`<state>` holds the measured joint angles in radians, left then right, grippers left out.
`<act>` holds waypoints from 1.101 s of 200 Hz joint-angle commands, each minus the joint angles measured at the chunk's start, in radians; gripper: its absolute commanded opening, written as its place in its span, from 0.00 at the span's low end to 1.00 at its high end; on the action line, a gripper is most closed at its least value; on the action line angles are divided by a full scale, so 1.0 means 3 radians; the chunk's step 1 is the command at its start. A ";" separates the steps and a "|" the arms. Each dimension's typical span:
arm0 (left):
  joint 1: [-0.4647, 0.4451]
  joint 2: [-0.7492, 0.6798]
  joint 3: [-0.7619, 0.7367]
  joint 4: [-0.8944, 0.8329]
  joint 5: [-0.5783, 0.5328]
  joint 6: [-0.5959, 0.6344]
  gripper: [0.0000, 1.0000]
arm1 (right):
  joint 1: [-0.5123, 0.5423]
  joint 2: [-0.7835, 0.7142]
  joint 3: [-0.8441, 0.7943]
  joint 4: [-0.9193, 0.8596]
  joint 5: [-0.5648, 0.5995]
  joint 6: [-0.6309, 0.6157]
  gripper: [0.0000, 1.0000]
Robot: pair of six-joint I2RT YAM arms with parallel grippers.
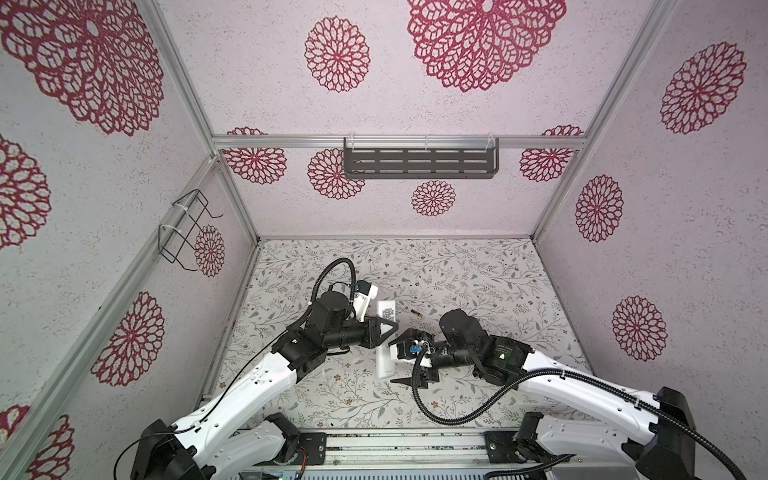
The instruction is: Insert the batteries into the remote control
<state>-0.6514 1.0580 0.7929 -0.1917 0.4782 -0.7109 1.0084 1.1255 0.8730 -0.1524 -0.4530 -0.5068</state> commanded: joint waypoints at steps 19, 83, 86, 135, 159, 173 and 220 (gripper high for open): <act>0.0008 -0.0089 -0.0016 0.0222 0.0109 -0.0016 0.01 | -0.0017 0.0083 0.0097 0.0104 0.0036 -0.0026 0.83; 0.0019 -0.0121 -0.0014 0.0219 0.0114 -0.0008 0.01 | -0.0006 0.0179 0.0109 0.0032 0.0058 -0.0035 0.84; 0.0023 -0.0118 -0.0011 0.0215 0.0119 -0.0011 0.01 | -0.0004 0.0185 0.0107 0.0032 0.0068 -0.0034 0.84; 0.0037 -0.0116 -0.0025 0.0240 0.0124 -0.0014 0.01 | 0.0053 0.0241 0.0074 0.0076 0.0200 -0.0017 0.88; 0.0044 -0.0116 -0.0035 0.0256 0.0139 -0.0023 0.01 | 0.0069 0.0222 0.0010 0.0220 0.0264 0.0027 0.90; 0.0044 -0.0119 -0.0045 0.0261 0.0134 -0.0032 0.01 | 0.0081 0.0220 -0.0020 0.0298 0.0302 0.0048 0.91; 0.0058 -0.0126 -0.0061 0.0285 0.0144 -0.0039 0.01 | 0.0105 0.0229 -0.0065 0.0400 0.0296 0.0084 0.91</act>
<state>-0.6250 1.0531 0.7708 -0.1913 0.4507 -0.7078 1.0378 1.1790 0.8631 -0.0719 -0.3962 -0.5030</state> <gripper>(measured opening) 0.216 0.913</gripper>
